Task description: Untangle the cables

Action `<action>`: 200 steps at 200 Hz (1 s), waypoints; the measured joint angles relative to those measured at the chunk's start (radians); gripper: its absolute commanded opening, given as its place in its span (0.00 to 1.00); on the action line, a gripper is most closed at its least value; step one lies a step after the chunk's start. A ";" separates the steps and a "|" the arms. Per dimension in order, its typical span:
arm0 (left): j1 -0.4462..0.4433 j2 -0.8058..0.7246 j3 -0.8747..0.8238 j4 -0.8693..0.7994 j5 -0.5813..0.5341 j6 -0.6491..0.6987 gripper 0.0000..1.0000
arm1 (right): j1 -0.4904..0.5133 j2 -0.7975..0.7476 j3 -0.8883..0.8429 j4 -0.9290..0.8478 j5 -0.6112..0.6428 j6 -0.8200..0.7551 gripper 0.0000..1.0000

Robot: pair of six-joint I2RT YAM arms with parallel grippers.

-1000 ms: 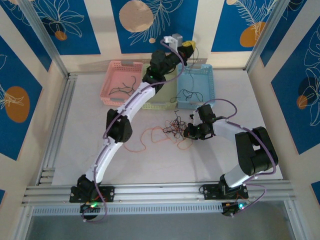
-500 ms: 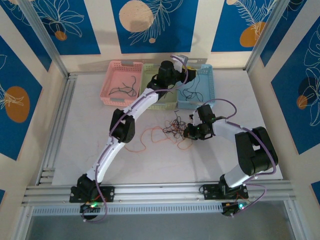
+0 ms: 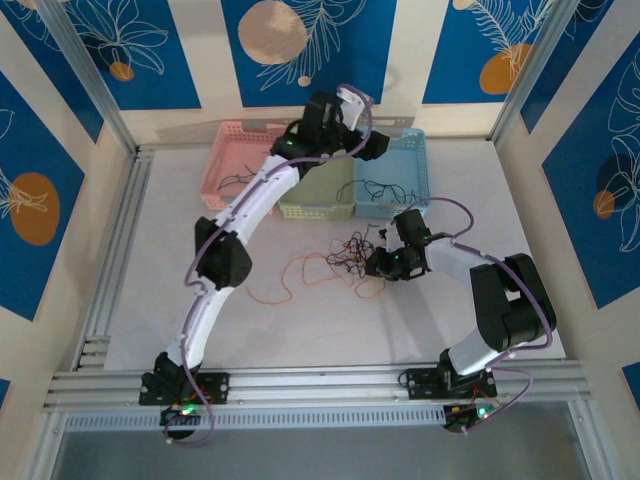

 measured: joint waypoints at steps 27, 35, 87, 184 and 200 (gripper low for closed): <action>0.006 -0.193 -0.124 -0.076 -0.038 0.009 0.97 | -0.002 -0.038 0.000 -0.023 0.007 0.000 0.26; 0.008 -0.270 -0.223 -0.065 -0.048 0.009 0.97 | -0.002 -0.057 0.002 -0.035 0.010 0.000 0.29; 0.010 -0.770 -0.927 0.031 -0.079 -0.046 0.99 | 0.039 -0.135 0.094 -0.207 0.109 0.010 0.46; 0.010 -1.596 -1.530 -0.139 -0.161 -0.270 0.97 | 0.116 -0.155 0.667 -0.492 0.378 -0.237 0.52; 0.010 -1.660 -1.558 -0.204 -0.164 -0.302 0.96 | 0.124 0.029 0.859 -0.513 0.408 -0.313 0.49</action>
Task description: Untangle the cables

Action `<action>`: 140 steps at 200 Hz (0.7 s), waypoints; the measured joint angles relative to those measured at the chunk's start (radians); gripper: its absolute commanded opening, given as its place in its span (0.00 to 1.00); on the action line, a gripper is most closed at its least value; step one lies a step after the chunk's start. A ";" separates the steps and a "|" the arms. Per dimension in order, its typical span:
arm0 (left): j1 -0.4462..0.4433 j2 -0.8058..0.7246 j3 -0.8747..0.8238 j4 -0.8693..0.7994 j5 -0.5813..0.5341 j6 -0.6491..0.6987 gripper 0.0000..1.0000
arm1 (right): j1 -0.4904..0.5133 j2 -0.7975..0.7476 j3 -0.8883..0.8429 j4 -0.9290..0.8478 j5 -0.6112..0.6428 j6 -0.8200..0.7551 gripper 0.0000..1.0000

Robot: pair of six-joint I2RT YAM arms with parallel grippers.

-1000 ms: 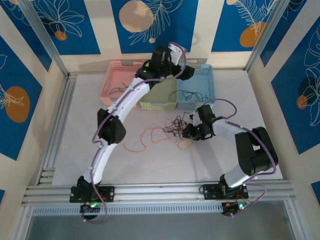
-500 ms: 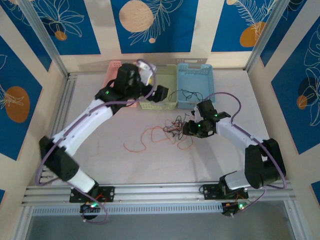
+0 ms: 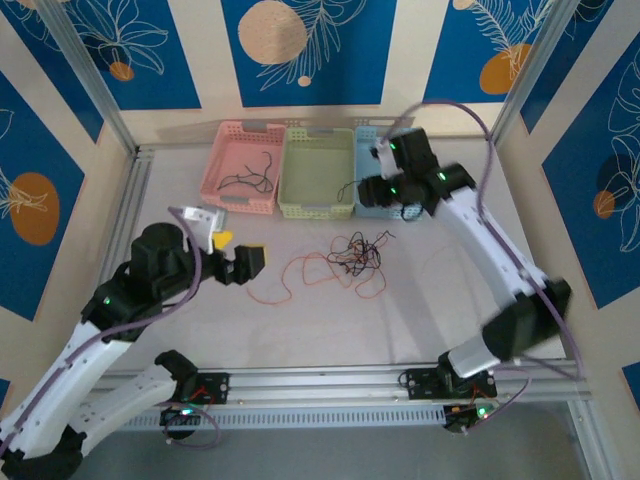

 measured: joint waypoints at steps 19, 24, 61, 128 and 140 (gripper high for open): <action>0.000 -0.031 -0.008 -0.076 -0.001 -0.019 0.95 | 0.019 0.261 0.256 -0.040 0.071 -0.101 0.49; 0.000 -0.036 -0.008 -0.093 -0.001 -0.019 0.95 | 0.025 0.318 0.312 -0.052 0.090 -0.130 0.49; 0.000 -0.066 -0.008 -0.205 -0.018 -0.008 0.95 | 0.063 0.699 0.690 -0.171 0.225 -0.332 0.48; 0.000 -0.106 -0.030 -0.285 -0.054 0.023 0.95 | 0.076 0.885 0.837 -0.223 0.377 -0.599 0.46; 0.000 -0.105 -0.033 -0.292 -0.058 0.032 0.95 | 0.079 0.888 0.834 -0.219 0.393 -0.628 0.46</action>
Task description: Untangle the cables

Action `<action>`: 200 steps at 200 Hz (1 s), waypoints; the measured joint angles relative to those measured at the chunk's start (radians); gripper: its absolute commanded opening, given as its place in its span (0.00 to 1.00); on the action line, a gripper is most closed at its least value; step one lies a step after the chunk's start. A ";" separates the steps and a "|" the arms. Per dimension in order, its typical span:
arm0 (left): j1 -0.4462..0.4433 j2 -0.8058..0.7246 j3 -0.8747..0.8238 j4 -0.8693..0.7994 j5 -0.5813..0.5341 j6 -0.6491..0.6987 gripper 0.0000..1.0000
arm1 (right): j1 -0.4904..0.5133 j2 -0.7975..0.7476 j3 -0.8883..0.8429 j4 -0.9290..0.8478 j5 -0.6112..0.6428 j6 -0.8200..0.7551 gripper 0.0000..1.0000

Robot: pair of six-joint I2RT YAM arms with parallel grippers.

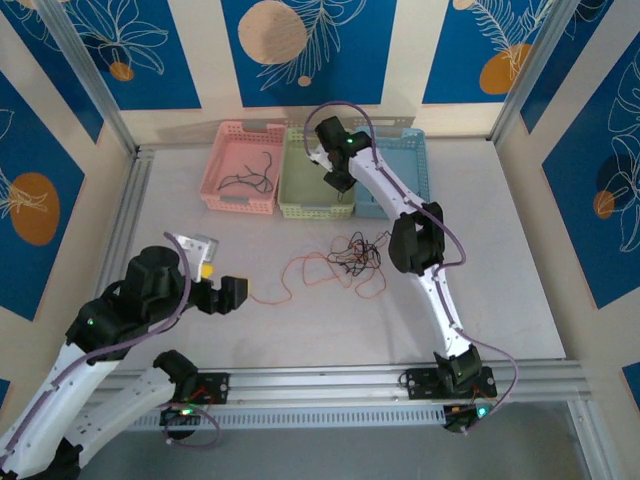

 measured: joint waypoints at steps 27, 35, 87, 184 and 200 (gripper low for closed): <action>0.000 0.000 -0.006 -0.008 -0.006 0.010 0.95 | 0.013 0.016 0.000 0.010 0.018 -0.034 0.46; 0.000 0.000 -0.006 -0.008 -0.006 0.013 0.95 | 0.016 0.025 0.000 0.010 0.018 -0.039 0.46; 0.000 -0.001 -0.015 -0.007 -0.018 0.013 0.95 | 0.038 0.068 -0.014 -0.013 0.010 -0.041 0.47; 0.000 -0.009 -0.026 -0.007 -0.021 0.013 0.95 | 0.031 0.074 -0.078 0.039 0.121 -0.092 0.31; 0.000 -0.009 -0.030 -0.007 -0.021 0.013 0.95 | 0.027 0.074 -0.078 0.046 0.135 -0.093 0.15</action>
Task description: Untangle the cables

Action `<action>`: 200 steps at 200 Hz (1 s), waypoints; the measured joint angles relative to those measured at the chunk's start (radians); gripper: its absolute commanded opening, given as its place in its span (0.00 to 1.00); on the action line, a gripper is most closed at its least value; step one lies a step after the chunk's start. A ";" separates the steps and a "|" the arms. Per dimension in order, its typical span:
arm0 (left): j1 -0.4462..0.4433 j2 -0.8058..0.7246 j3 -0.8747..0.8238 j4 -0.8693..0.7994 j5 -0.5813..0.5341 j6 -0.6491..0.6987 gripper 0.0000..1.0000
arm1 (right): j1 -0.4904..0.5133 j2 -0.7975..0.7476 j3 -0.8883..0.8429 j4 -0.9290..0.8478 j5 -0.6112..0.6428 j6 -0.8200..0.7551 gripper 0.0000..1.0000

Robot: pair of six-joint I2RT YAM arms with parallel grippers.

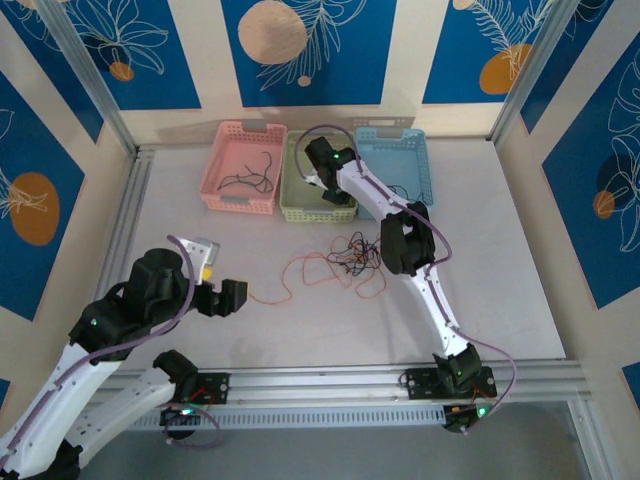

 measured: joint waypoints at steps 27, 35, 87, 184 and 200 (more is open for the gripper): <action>0.000 0.000 -0.001 0.000 0.000 0.000 0.95 | -0.004 0.000 0.000 0.018 0.026 -0.006 0.00; 0.000 0.000 -0.001 0.000 0.000 0.000 0.95 | -0.004 0.000 0.001 0.023 0.032 -0.003 0.00; 0.000 0.000 -0.005 0.000 -0.004 0.000 0.95 | -0.004 -0.027 0.044 0.021 0.018 0.063 0.00; 0.000 0.002 -0.027 0.006 -0.007 0.000 0.95 | -0.203 -0.355 -0.052 0.017 -0.272 0.302 0.39; 0.000 0.003 -0.029 0.008 -0.007 0.000 0.95 | -0.232 -0.365 -0.108 0.018 -0.369 0.302 0.44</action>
